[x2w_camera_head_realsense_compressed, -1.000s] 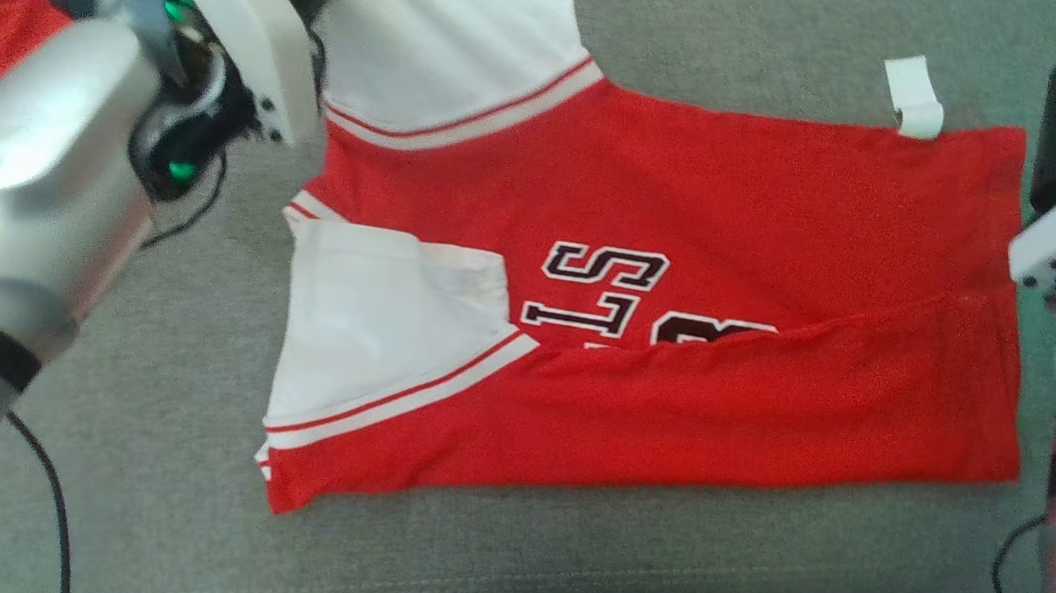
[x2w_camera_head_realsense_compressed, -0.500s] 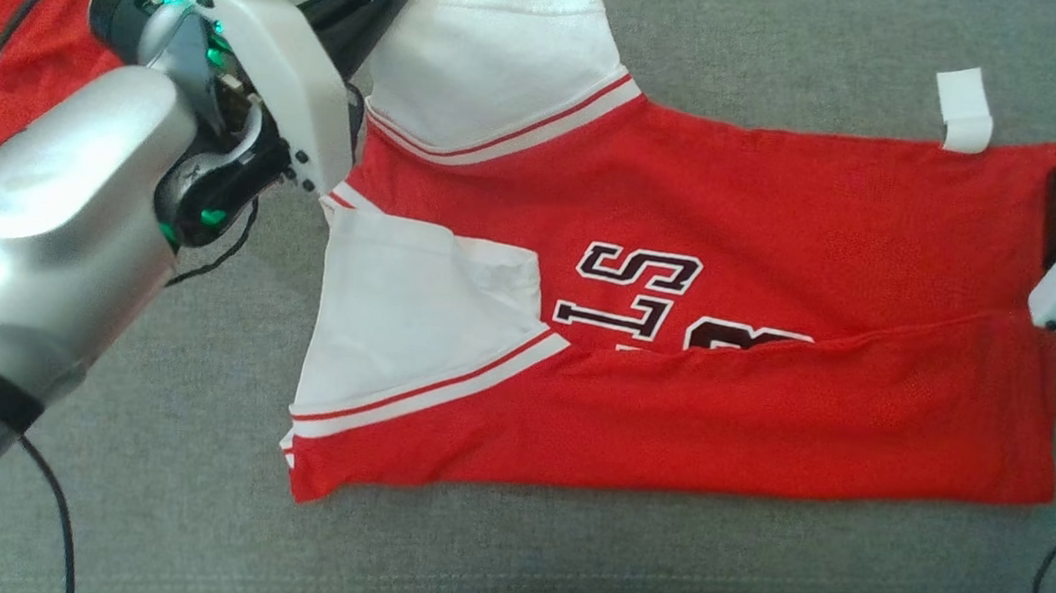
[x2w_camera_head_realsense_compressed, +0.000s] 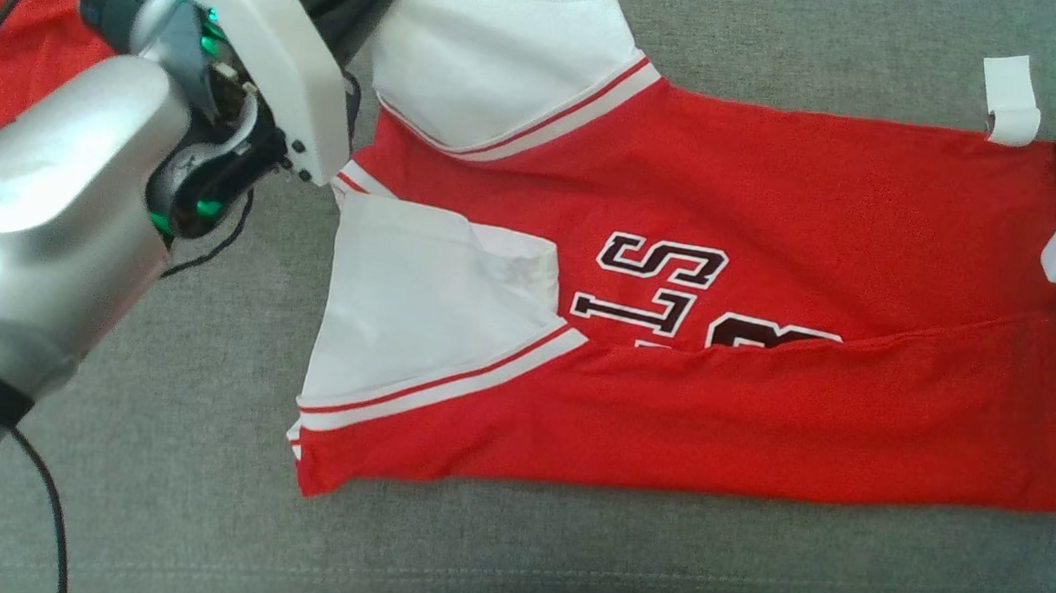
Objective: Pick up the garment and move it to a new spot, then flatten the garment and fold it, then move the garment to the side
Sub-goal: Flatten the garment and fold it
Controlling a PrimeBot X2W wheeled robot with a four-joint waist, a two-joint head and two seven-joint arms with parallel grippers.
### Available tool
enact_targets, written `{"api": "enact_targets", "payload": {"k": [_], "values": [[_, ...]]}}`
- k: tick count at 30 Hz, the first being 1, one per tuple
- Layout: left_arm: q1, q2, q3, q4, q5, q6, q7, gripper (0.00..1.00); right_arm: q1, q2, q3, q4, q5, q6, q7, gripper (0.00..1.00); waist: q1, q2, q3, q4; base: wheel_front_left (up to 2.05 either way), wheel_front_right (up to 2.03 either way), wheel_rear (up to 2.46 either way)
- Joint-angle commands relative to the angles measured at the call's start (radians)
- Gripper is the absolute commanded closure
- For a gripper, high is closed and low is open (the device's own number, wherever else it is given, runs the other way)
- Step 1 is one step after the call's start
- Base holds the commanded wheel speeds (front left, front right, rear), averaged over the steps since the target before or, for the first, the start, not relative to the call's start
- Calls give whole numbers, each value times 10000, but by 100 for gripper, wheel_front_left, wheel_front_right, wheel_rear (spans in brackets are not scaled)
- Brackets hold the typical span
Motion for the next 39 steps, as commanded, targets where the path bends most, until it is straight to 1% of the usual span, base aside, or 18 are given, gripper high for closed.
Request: {"api": "enact_targets", "payload": {"k": [1, 4, 12, 13, 22, 29, 35, 39], "values": [[-648, 438, 430, -144, 0, 62, -11, 100, -147, -143, 218, -114, 80, 65, 70, 100, 0, 0, 4, -10, 0, 0, 0], [-696, 494, 465, -17, 18, 101, -65, 100, -296, -196, 251, -62, 166, 65, -122, 100, 0, 0, 3, -45, 0, 0, 0], [-1040, 528, 724, 432, 103, 345, -475, 100, -879, -185, 326, -181, 231, 65, -1410, 100, 0, 0, 62, -92, 0, 0, 0], [-1040, 528, 724, 432, 103, 345, -475, 100, -879, -185, 326, -181, 231, 65, -1410, 100, 0, 0, 62, -92, 0, 0, 0], [-1896, 245, 1008, 1126, 337, 436, -1203, 100, -1871, -117, 380, -12, 198, 65, -3014, 100, 0, 0, 292, -47, 0, 0, 0], [-2709, -189, 1112, 2259, 565, 338, -1850, 100, -2725, 14, 298, 507, 58, 65, -4263, 100, 0, 0, 481, -31, 0, 0, 0], [-2880, -666, 1022, 3167, 674, 17, -2290, 100, -2932, 141, 566, 1225, 85, 65, -4662, 100, 0, 0, 389, -6, 0, 0, 0], [-2562, -727, 821, 3386, 788, -234, -2461, 100, -2718, 43, 761, 1557, 319, 65, -4887, 100, 0, 0, 106, 38, 0, 0, 0]]}}
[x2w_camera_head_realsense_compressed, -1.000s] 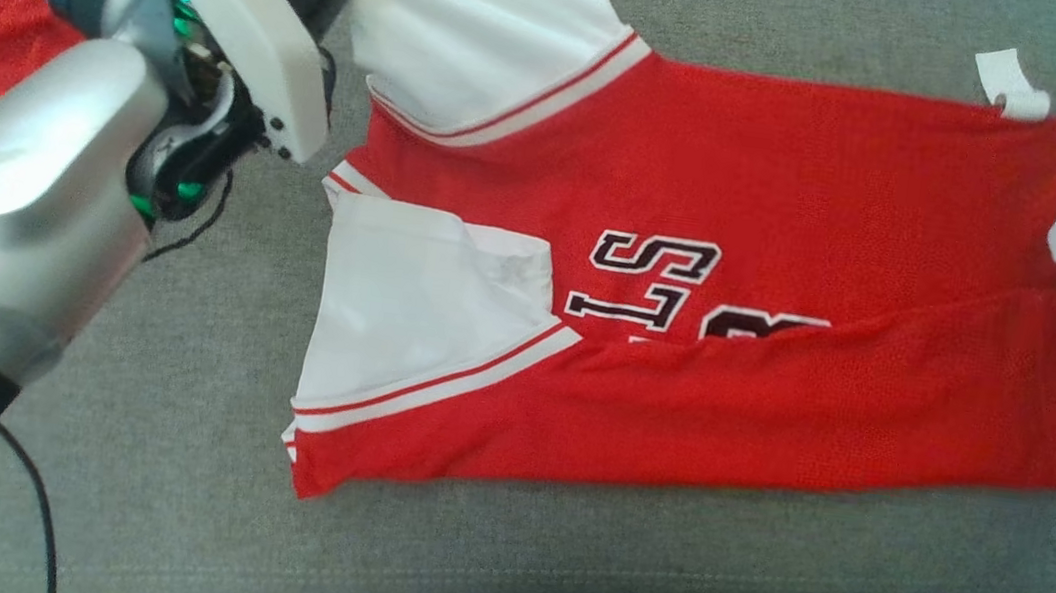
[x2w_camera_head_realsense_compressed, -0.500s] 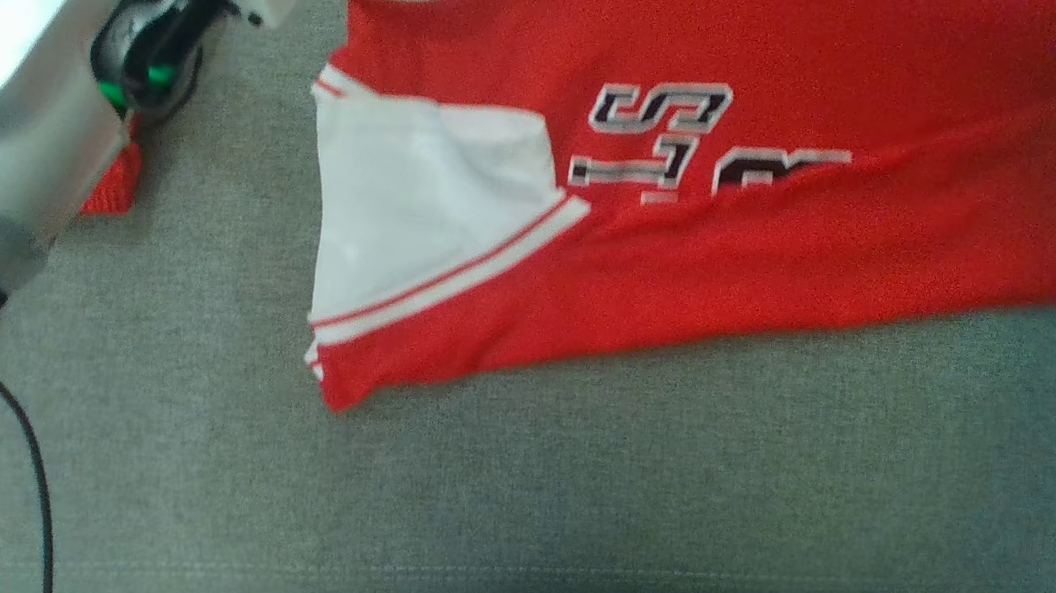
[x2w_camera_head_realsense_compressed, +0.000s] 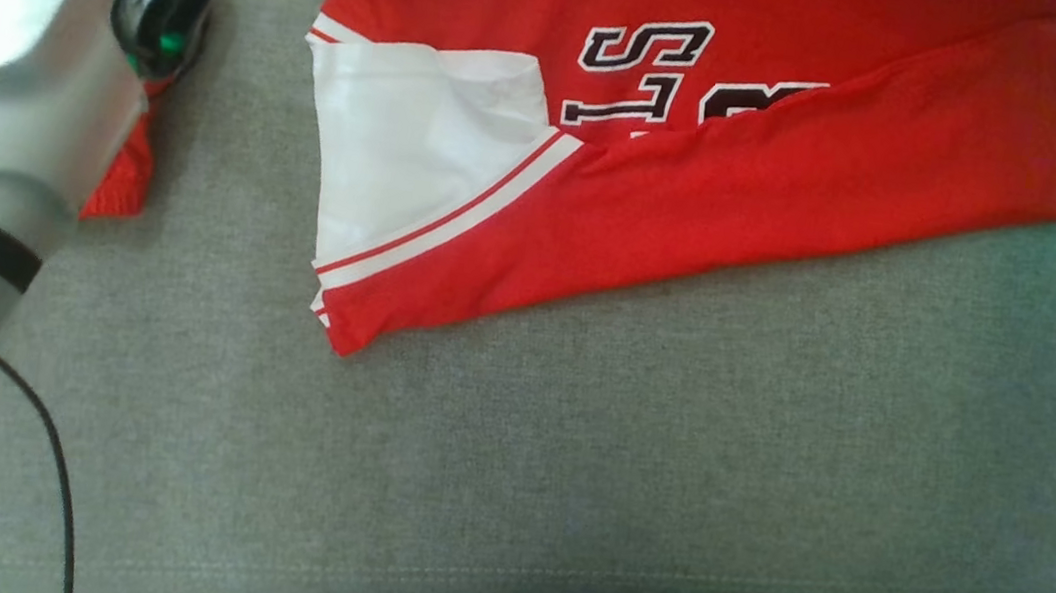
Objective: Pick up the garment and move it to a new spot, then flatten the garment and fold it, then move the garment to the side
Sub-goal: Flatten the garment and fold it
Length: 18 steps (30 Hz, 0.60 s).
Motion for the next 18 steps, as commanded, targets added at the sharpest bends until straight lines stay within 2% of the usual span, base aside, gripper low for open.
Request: {"api": "enact_targets", "payload": {"k": [1, 6, 11, 18], "values": [[-134, 373, 178, -132, 117, -104, -118, 100, 54, -94, 175, -191, 175, 65, -145, 100, 0, 0, -211, 41, 0, 0, 0], [687, 550, -78, -514, 124, -295, -207, 100, 650, -305, 573, -78, 728, 65, -54, 100, 0, 0, -753, 155, 0, 0, 0], [1773, 896, -397, -1406, 34, -354, -87, 100, 1478, -612, 1111, -166, 1434, 65, 628, 100, 0, 0, -1361, 344, 0, 0, 0], [3331, 1639, -788, -3426, -199, 127, 598, 100, 2654, -1114, 1857, -618, 2233, 65, 1883, 100, 0, 0, -2069, 514, 0, 0, 0]]}}
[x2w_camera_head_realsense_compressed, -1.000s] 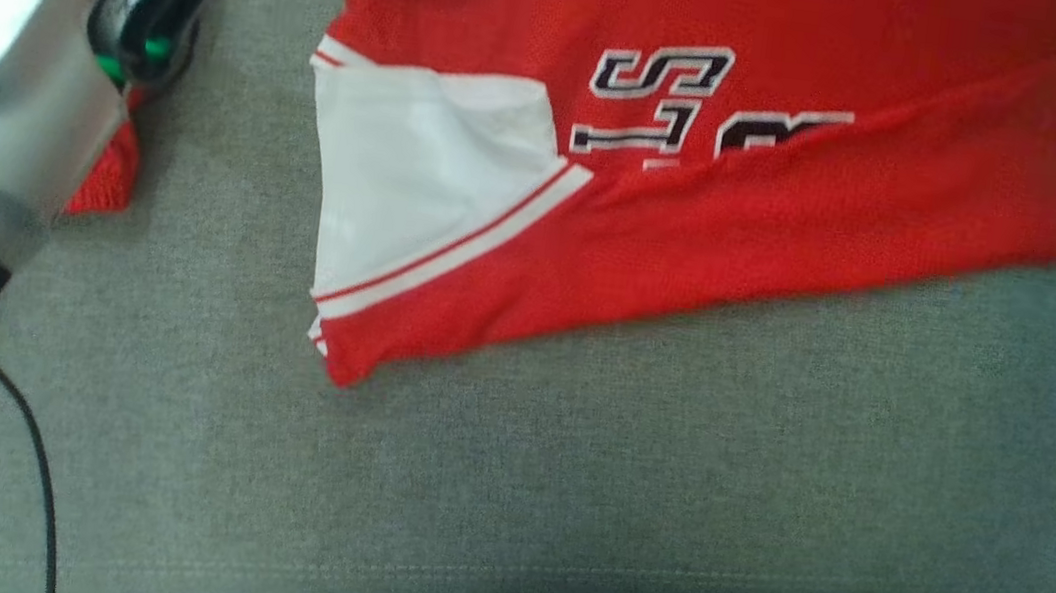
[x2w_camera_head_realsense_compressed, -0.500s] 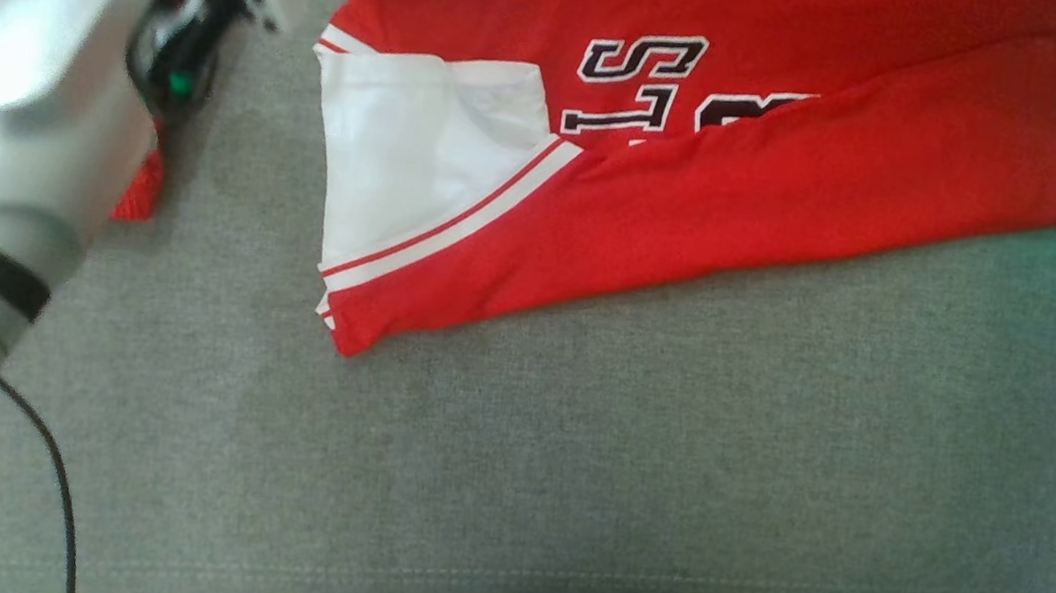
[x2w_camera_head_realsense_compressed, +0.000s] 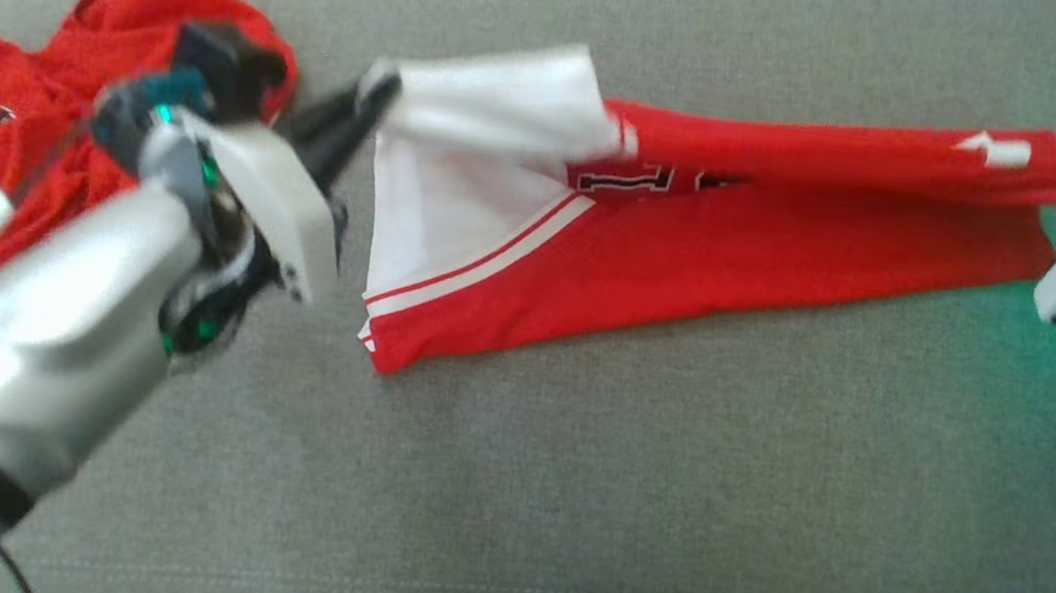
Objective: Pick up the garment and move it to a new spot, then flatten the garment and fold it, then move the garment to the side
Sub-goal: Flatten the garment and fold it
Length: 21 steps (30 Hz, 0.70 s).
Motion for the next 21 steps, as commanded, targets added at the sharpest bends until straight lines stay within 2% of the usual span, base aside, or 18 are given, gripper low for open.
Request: {"api": "enact_targets", "payload": {"k": [1, 9, 17, 18, 19, 20, 21], "values": [[-228, 439, 331, -353, -100, 107, 51, 100, 11, -213, 178, -380, 94, 65, 64, 100, 0, 0, -150, 73, 0, 0, 0], [1060, 1098, -238, -2488, -155, 954, 939, 100, 610, -660, 480, -864, 411, 65, 850, 100, 0, 0, -248, 103, 0, 0, 0], [1366, 1059, -638, -2674, 99, 1273, 1158, 100, 808, -661, 666, -1003, 268, 65, 1064, 100, 0, 0, -157, 44, 0, 0, 0], [1392, 1000, -663, -2624, 100, 1287, 1148, 100, 838, -659, 699, -1008, 253, 65, 1106, 80, 0, 0, -164, 33, 0, 0, 0], [1415, 947, -701, -2571, 119, 1291, 1132, 78, 878, -671, 746, -999, 231, 65, 1183, 25, 0, 0, -176, 19, 0, 0, 0], [1435, 906, -737, -2516, 146, 1299, 1111, 27, 909, -694, 755, -976, 206, 65, 1250, 0, 0, 0, -186, 1, 0, 0, 0], [1449, 877, -769, -2454, 189, 1323, 1083, 4, 928, -710, 750, -986, 185, 65, 1261, 0, 0, 0, -198, -15, 0, 0, 0]]}}
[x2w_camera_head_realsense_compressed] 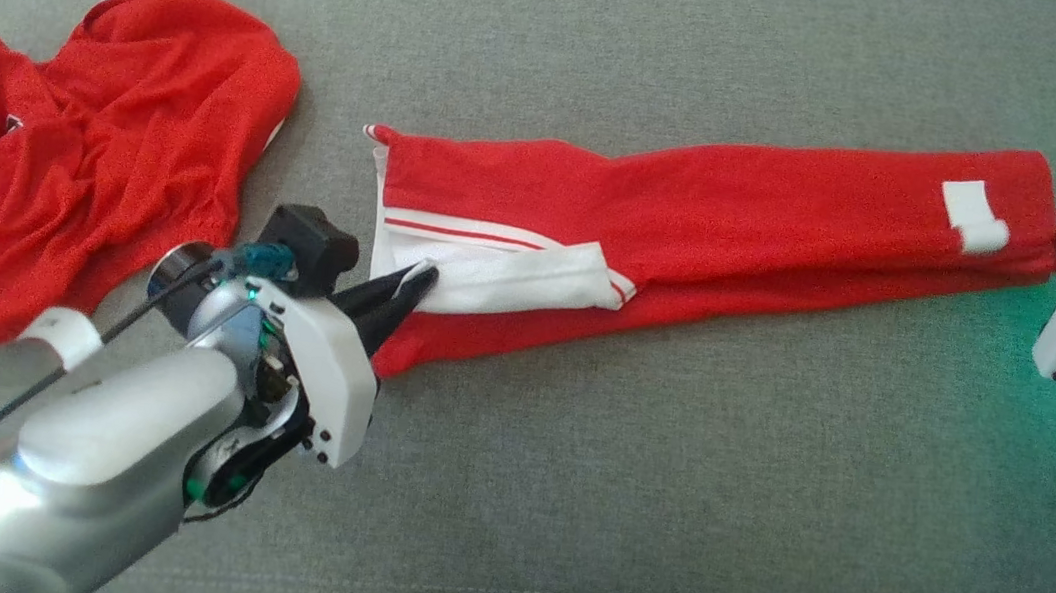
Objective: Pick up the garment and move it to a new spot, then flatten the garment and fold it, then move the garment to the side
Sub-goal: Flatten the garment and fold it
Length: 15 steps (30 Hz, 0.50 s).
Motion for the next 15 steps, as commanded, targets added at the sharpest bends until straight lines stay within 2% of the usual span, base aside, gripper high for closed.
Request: {"api": "enact_targets", "payload": {"k": [1, 4, 8, 12, 15], "values": [[-226, 182, 337, -70, 164, 117, -93, 0, 68, -227, 124, -334, -89, 65, -36, 0, 0, 0, -36, -37, 0, 0, 0], [-76, 112, 485, 78, 45, 277, -349, 0, 100, -203, -103, -453, 19, 65, -195, 0, 0, 0, -154, -110, 0, 0, 0], [201, 21, 1136, 144, -352, 721, -1141, 0, 233, -45, -556, -820, 282, 65, -734, 0, 0, 0, -366, -165, 0, 0, 0], [623, -212, 2175, 28, -902, 1211, -1962, 0, 606, 267, -926, -1598, 669, 65, -1485, 0, 0, 0, -617, -150, 0, 0, 0], [1043, -490, 3318, -276, -1111, 1479, -2186, 0, 1049, 501, -1038, -2533, 952, 65, -2158, 0, 0, 0, -760, -121, 0, 0, 0]]}}
